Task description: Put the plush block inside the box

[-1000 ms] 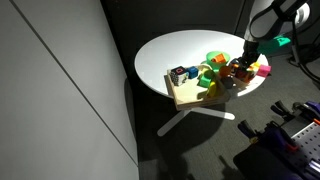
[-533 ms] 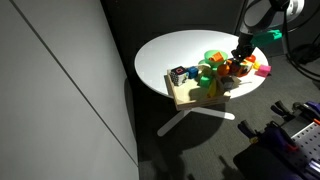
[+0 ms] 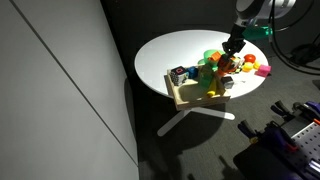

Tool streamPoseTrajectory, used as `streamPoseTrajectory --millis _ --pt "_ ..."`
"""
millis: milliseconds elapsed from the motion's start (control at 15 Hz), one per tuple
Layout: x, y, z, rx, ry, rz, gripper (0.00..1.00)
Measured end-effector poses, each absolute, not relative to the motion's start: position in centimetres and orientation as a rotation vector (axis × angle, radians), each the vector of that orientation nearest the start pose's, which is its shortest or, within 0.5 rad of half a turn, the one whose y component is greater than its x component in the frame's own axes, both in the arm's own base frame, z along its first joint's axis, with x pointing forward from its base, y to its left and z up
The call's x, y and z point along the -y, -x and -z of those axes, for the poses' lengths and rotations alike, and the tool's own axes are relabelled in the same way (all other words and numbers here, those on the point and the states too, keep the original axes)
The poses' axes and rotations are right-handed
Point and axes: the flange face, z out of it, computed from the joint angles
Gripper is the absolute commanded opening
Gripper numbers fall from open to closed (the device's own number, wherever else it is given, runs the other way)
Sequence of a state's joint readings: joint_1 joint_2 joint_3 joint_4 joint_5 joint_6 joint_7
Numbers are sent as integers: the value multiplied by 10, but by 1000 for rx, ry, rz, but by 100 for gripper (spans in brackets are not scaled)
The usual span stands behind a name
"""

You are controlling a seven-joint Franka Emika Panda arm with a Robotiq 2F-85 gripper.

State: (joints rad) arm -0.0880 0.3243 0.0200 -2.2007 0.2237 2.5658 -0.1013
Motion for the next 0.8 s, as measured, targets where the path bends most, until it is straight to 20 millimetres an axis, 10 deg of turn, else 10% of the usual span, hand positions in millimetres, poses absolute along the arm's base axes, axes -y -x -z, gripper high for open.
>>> streamPoseTrajectory --millis 800 --pt "-1 -568 -247 -135 2907 100 6"
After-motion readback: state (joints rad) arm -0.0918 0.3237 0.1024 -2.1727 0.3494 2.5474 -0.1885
